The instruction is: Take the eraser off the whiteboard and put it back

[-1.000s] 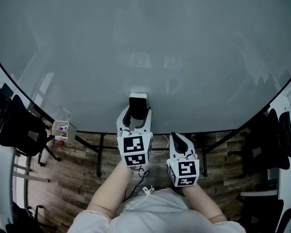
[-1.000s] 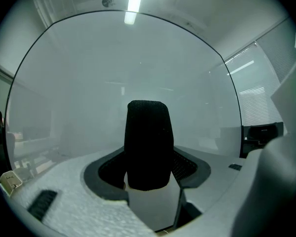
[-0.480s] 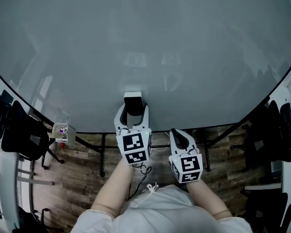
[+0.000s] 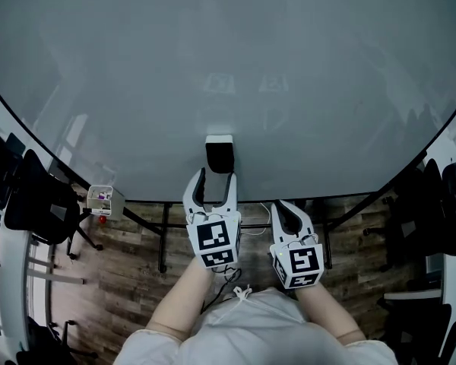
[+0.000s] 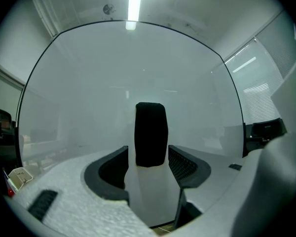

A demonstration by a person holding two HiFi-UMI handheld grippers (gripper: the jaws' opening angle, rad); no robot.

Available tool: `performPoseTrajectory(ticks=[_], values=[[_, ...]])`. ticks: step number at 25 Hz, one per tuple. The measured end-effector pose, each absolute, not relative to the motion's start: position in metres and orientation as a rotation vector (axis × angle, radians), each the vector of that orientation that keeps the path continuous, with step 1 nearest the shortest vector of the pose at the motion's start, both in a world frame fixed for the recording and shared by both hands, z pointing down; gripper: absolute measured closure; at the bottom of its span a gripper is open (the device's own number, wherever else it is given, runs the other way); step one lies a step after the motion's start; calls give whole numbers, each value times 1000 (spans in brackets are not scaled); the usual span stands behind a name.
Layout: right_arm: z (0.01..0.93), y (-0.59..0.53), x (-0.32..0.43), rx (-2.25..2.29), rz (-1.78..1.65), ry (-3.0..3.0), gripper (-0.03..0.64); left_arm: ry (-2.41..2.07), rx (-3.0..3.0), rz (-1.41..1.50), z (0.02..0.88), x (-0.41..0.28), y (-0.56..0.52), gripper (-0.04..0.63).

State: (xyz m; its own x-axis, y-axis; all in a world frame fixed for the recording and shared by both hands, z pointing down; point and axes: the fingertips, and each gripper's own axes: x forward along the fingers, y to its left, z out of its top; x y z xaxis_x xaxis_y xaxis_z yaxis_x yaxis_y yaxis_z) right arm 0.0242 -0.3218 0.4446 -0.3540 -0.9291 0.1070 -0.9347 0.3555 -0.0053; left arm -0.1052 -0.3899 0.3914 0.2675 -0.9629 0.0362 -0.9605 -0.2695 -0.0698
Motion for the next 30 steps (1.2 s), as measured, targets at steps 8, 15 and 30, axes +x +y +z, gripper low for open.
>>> performPoseTrajectory(ticks=[8,15,30], values=[[437,-316,12,1745,62,-2527,589,1820,-2487,-174,417,-104,-353,532],[446,-311,1,1718,85,-2527,589,1797,-2603,-183,441,-103,-335,578],[437,-313,-2,1719,94,-2560,589,1730,-2674,-182,441,-98,-324,578]])
